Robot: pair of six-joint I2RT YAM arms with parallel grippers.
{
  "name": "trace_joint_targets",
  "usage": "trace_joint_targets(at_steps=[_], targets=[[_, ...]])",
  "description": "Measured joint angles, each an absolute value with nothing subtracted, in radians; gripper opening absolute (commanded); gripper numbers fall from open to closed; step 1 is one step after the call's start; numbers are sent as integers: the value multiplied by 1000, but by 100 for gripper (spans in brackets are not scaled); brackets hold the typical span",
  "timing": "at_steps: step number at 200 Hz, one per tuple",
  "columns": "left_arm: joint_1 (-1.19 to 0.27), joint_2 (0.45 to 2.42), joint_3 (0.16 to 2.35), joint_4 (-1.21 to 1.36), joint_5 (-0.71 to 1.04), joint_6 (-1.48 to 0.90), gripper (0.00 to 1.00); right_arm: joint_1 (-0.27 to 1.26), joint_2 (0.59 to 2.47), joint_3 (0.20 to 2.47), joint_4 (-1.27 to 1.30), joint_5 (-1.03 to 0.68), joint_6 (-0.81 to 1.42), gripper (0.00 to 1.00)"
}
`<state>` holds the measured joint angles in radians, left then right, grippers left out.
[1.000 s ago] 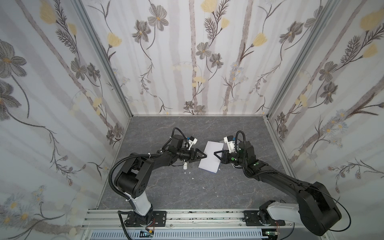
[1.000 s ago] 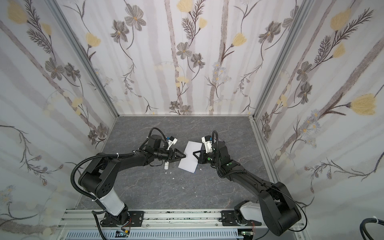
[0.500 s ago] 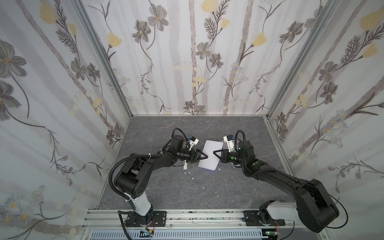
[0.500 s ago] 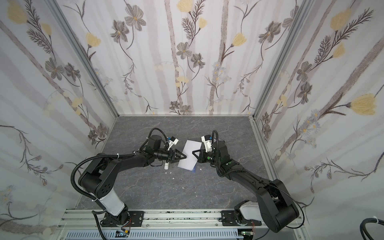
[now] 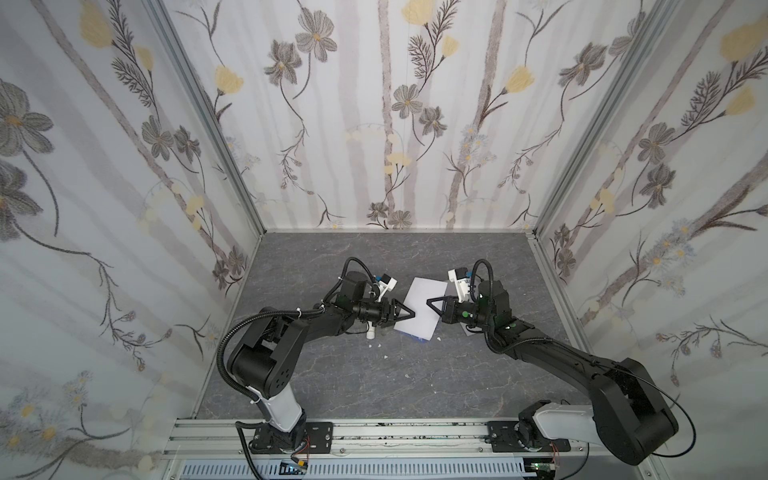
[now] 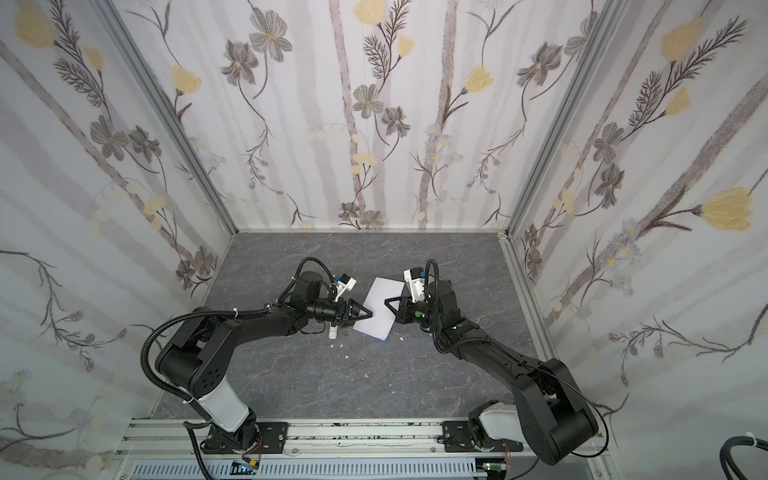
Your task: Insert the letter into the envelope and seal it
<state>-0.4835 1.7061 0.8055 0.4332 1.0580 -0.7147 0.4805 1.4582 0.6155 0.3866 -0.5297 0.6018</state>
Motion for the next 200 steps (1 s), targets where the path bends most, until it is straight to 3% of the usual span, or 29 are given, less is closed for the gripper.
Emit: trace_joint_targets(at_steps=[55,131,163,200], targets=[[-484,1702,805,467,1073,-737,63,480,1458,616,401,-545,602,0],[-484,1700,802,479,1077,-760,49,480,1443,619,376,-543,582,0],[-483,1699,802,483,1077,-764,48,480,1442,621,350,-531,565,16],[-483,1699,802,490,1077,-767,44,480,1442,624,346,-524,555,26]])
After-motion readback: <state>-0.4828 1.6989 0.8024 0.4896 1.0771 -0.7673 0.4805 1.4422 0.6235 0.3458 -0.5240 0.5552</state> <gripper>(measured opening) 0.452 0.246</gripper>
